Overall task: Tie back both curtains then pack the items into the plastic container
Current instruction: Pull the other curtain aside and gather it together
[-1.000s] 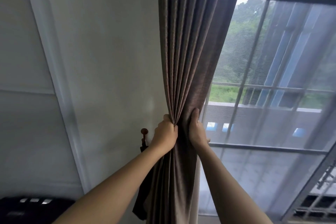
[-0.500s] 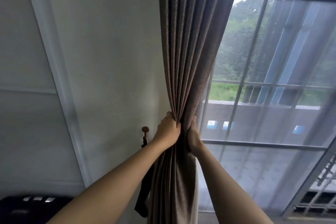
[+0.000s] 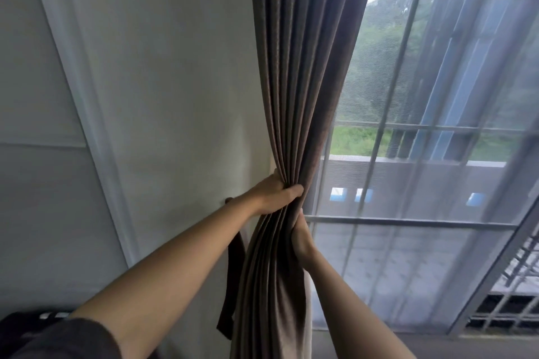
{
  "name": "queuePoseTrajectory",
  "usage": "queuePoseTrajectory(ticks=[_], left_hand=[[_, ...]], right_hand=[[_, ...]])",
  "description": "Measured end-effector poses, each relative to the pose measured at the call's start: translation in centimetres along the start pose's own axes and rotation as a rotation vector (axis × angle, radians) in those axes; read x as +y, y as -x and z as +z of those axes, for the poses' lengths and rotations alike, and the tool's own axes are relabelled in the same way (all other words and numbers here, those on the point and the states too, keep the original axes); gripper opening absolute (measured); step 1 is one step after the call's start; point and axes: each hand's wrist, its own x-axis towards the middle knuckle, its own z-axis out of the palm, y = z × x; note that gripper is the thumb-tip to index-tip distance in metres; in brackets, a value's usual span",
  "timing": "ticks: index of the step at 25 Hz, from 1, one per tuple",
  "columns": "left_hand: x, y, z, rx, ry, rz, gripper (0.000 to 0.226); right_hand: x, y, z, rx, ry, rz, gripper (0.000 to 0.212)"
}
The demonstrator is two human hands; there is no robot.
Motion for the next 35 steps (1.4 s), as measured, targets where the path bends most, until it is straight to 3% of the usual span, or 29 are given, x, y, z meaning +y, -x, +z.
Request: queuePoseTrajectory(ticks=[5, 9, 10, 15, 17, 22, 24, 29, 32, 35], left_hand=[[0.2, -0.6, 0.1, -0.053, 0.011, 0.082, 0.063], [-0.5, -1.0, 1.4, -0.001, 0.516, 0.069, 0.080], [-0.4, -1.3, 1.6, 0.014, 0.539, 0.069, 0.082], [1.0, -1.7, 0.5, 0.129, 0.132, 0.053, 0.061], [0.7, -1.7, 1.5, 0.195, 0.217, 0.094, 0.056], [0.9, -3.1, 3.4, 0.252, 0.361, 0.114, 0.076], [1.0, -3.4, 3.8, 0.255, 0.365, 0.104, 0.070], [1.4, -2.7, 4.0, 0.341, 0.405, 0.126, 0.023], [0.9, -1.7, 3.2, 0.363, 0.452, 0.145, 0.019], [0.1, -0.6, 1.8, 0.393, 0.464, 0.141, 0.033]], right_hand=[[-0.1, 0.2, -0.4, -0.037, -0.015, -0.029, 0.041], [0.0, 0.5, -0.5, -0.027, 0.014, -0.058, 0.041], [0.0, 0.4, -0.5, -0.027, 0.025, -0.067, 0.040], [-0.4, 0.2, -1.0, -0.043, 0.043, -0.085, 0.031], [0.1, 0.2, -1.1, -0.040, 0.033, -0.067, 0.030], [1.1, -0.4, -1.0, -0.037, 0.050, -0.022, 0.024], [1.7, -0.3, -1.1, -0.003, 0.062, -0.009, 0.022], [2.0, -0.2, -1.1, -0.010, 0.070, 0.053, 0.022], [1.6, 0.3, -0.7, -0.045, 0.044, 0.034, 0.028], [1.6, 0.6, 0.5, -0.070, 0.033, 0.040, 0.042]])
